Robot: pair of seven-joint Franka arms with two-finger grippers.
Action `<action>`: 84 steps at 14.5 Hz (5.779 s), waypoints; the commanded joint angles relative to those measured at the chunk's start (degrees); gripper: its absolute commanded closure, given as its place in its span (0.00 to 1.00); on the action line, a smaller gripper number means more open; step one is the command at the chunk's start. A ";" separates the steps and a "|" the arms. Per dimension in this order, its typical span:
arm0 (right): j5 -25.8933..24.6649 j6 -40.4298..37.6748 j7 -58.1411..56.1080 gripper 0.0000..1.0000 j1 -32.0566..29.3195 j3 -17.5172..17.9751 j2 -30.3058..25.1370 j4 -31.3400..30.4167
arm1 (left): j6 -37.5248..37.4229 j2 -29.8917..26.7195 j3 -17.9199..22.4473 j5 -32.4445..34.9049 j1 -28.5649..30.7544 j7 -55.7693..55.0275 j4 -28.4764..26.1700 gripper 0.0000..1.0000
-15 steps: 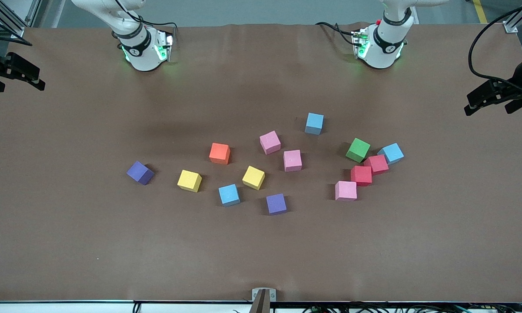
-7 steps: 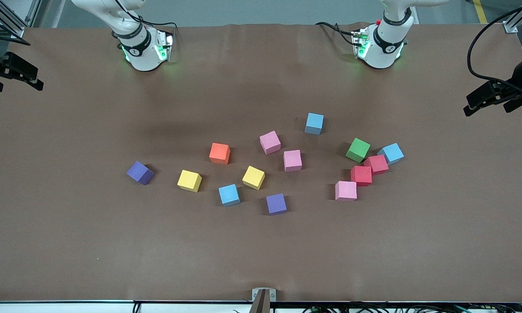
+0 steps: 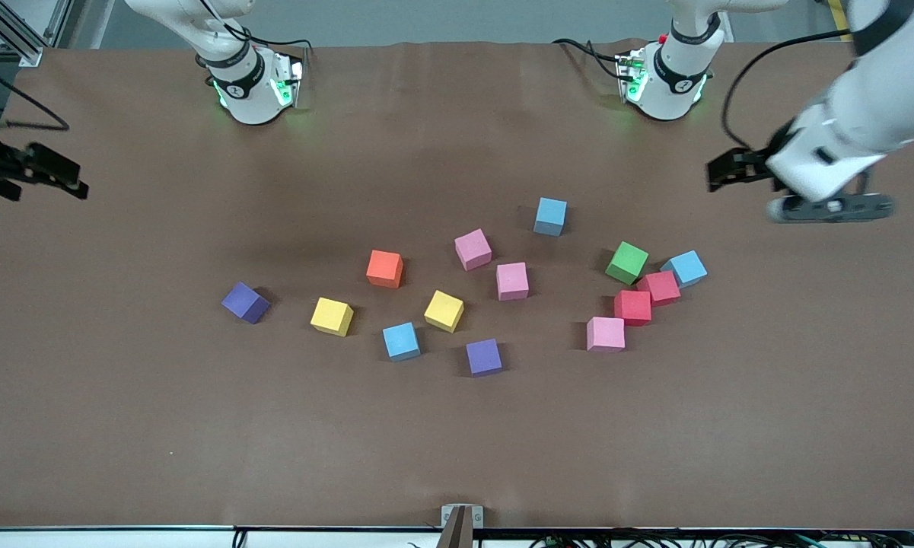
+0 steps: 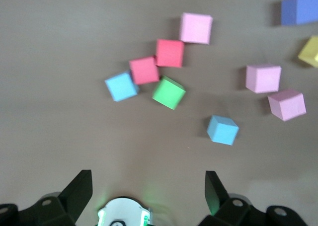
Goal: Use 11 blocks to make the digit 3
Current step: 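Grasp the blue cube with the left gripper while the right gripper grasps orange, then carry the blue cube toward the orange cube and release it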
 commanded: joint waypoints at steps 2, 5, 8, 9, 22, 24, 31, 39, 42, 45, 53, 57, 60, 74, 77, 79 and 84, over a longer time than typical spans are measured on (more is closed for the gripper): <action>-0.48 1.01 -0.94 0.00 -0.50 0.20 6.95 1.07 | 11.67 -1.46 -9.96 -0.92 0.52 -6.21 -12.75 0.00; 0.66 3.03 2.73 0.00 0.91 0.46 6.97 0.72 | 23.63 -2.42 -16.12 -0.66 0.52 -7.37 -23.39 0.00; 1.62 5.14 14.23 0.00 6.34 0.55 7.32 -1.02 | 36.37 -3.21 -20.78 -0.49 0.53 -7.37 -34.21 0.00; 2.76 5.15 17.14 0.00 8.10 0.64 7.32 -1.21 | 40.76 -3.22 -21.84 -0.31 0.61 -7.37 -37.20 0.00; 8.04 43.89 35.36 0.00 29.56 0.46 12.31 -24.85 | 64.60 7.22 -25.37 8.02 0.09 -12.28 -49.80 0.00; 7.95 46.70 37.89 0.00 31.05 0.46 15.13 -24.77 | 65.67 9.69 -25.28 11.36 0.09 -14.66 -49.36 0.00; 7.51 54.62 45.46 0.00 35.10 0.37 22.87 -24.50 | 68.22 14.00 -24.93 13.66 0.00 -18.18 -47.95 0.23; 7.34 56.30 49.24 0.00 37.74 0.02 25.69 -24.68 | 67.44 14.45 -24.84 17.97 -0.61 -30.46 -44.79 0.59; 7.25 56.30 50.65 0.01 38.61 -0.07 26.91 -24.68 | 63.93 14.54 -25.02 17.89 -5.70 -40.30 -42.42 0.59; 6.81 56.30 50.83 0.07 39.15 -0.15 27.62 -24.68 | 59.54 17.25 -25.02 17.80 -10.88 -48.13 -37.69 0.59; 6.28 55.16 55.90 0.89 37.92 -0.59 27.36 -24.76 | 56.97 28.85 -14.50 17.97 -29.06 -57.55 -21.34 0.59; 6.28 54.63 70.74 1.00 37.65 -1.38 25.87 -24.85 | 56.97 31.41 -10.07 17.79 -34.63 -58.09 -16.84 0.59; 6.28 51.48 80.59 0.99 37.56 -3.05 23.68 -24.94 | 56.80 31.24 -10.25 17.89 -35.85 -56.51 -17.36 0.59; 7.07 46.71 96.52 1.00 33.43 -3.67 3.98 -41.90 | 52.95 29.75 -10.69 17.18 -36.48 -52.90 -17.10 0.00; 7.07 47.68 99.34 1.00 34.22 -3.58 4.33 -41.90 | 49.69 27.64 -10.78 17.18 -36.13 -52.90 -16.92 0.00; 7.07 48.56 102.31 1.00 35.01 -3.49 4.42 -41.90 | 48.19 25.88 -10.78 17.09 -35.78 -52.12 -16.75 0.00; 7.07 53.38 112.16 1.00 41.24 -3.41 7.22 -43.39 | 40.56 19.47 -10.69 14.63 -30.34 -41.25 -16.04 0.00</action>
